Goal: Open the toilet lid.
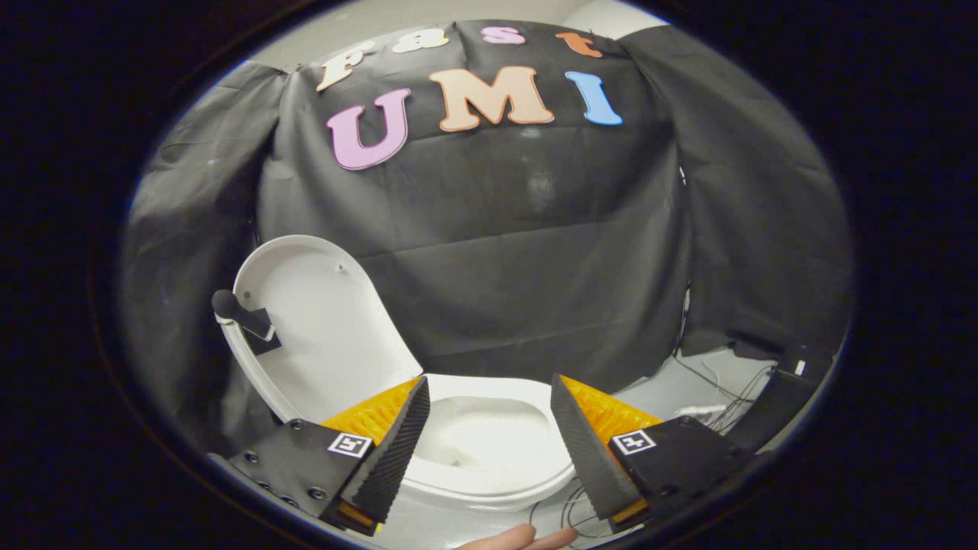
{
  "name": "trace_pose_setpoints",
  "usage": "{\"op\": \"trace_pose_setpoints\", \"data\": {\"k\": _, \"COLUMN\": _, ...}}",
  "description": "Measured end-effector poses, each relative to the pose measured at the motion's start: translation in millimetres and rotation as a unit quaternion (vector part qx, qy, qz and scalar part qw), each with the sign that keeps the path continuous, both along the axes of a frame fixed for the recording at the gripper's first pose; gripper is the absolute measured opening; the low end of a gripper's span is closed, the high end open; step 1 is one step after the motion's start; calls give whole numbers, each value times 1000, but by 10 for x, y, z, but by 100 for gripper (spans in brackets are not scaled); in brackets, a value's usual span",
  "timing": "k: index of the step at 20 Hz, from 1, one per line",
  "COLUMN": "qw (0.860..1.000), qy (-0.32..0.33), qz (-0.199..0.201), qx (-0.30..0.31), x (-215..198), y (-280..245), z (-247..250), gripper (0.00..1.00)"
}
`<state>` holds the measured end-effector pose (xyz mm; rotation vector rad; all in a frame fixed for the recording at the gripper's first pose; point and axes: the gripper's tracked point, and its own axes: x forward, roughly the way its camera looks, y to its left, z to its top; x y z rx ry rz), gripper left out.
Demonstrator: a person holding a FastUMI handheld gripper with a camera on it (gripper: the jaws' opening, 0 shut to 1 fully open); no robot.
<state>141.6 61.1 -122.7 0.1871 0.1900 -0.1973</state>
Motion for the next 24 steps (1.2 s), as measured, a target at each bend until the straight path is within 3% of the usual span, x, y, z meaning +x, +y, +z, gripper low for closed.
{"op": "trace_pose_setpoints", "data": {"k": 4, "qw": 997, "qy": 4, "qz": -6, "qx": 74, "x": 93, "y": 135, "z": -359, "gripper": 98}}
{"op": "trace_pose_setpoints", "data": {"k": 9, "qw": 993, "qy": 12, "qz": -51, "qx": 109, "x": 121, "y": 102, "z": -606, "gripper": 98}}
{"op": "trace_pose_setpoints", "data": {"k": 12, "qw": 981, "qy": -2, "qz": -59, "qx": 186, "x": 135, "y": 178, "z": -737, "gripper": 97}}
{"op": "trace_pose_setpoints", "data": {"k": 17, "qw": 926, "qy": -28, "qz": -113, "qx": 360, "x": 66, "y": 130, "z": -1199, "gripper": 97}}
{"op": "trace_pose_setpoints", "data": {"k": 24, "qw": 847, "qy": -99, "qz": -102, "qx": 512, "x": 70, "y": 134, "z": -1325, "gripper": 96}}
